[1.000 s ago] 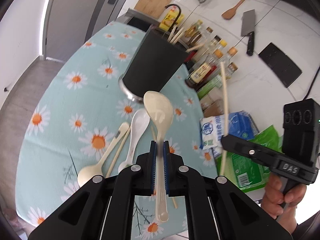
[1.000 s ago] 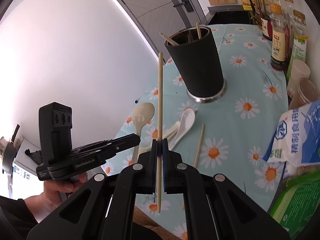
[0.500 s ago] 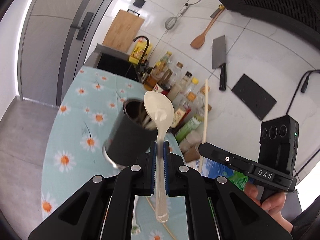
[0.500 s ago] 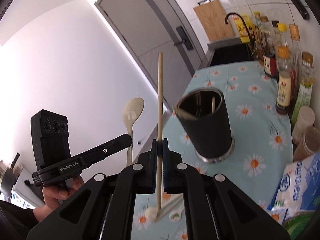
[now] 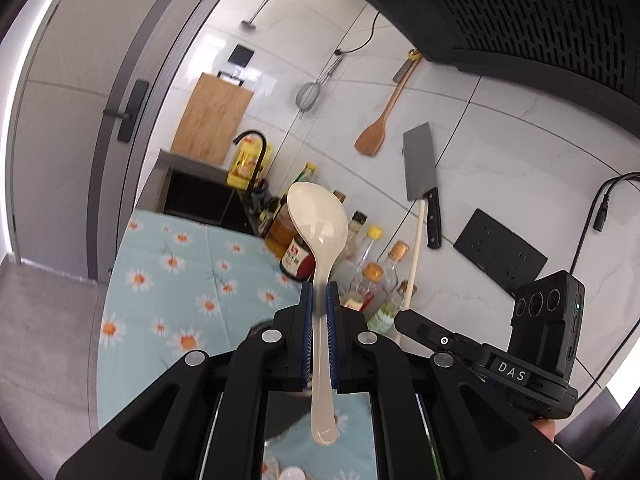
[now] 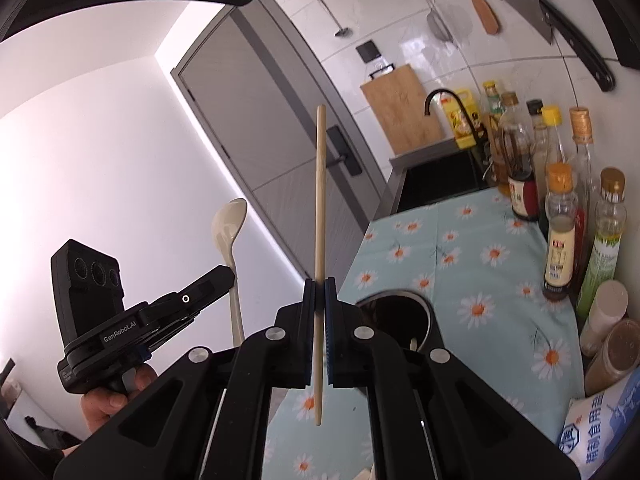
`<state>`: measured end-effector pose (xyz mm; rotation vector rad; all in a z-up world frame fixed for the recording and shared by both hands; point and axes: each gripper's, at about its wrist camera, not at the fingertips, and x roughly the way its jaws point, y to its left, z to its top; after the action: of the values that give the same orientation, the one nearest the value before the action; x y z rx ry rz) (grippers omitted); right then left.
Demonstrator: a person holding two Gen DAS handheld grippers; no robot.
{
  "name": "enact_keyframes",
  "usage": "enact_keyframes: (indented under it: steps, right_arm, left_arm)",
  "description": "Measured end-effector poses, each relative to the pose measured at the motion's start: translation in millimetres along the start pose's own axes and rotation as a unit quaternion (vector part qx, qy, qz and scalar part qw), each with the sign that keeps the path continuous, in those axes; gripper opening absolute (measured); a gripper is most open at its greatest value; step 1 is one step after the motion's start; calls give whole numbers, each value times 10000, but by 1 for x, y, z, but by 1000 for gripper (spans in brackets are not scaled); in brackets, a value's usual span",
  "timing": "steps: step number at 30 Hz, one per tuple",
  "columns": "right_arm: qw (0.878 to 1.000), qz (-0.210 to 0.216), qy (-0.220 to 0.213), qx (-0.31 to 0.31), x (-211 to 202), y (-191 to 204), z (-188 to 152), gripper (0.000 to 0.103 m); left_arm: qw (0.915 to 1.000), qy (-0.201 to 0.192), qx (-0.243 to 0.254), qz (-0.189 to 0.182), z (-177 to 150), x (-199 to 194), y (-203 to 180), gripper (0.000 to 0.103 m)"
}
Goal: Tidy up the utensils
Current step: 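Lift the spoon and chopstick up over the black holder with both tools, then lower both utensils into the black holder and open both tools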
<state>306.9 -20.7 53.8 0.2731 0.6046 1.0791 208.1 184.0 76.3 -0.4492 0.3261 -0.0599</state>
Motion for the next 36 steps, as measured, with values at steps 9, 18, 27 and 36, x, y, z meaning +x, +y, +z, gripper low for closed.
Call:
enact_keyframes:
  steps: [9, 18, 27, 36]
  right_arm:
    - [9985, -273, -411, -238, 27, -8, 13, 6]
    - [9970, -535, -512, -214, 54, -33, -3, 6]
    - [9964, -699, -391, -263, 65, -40, -23, 6]
    - [9965, -780, -283, -69, 62, -39, -37, 20]
  left_arm:
    - [9979, -549, 314, -160, 14, 25, 5, 5]
    - [9960, -502, 719, -187, -5, 63, 12, 5]
    - [9963, -185, 813, -230, -31, 87, 26, 6]
    - [9971, 151, 679, -308, -41, 90, 35, 7]
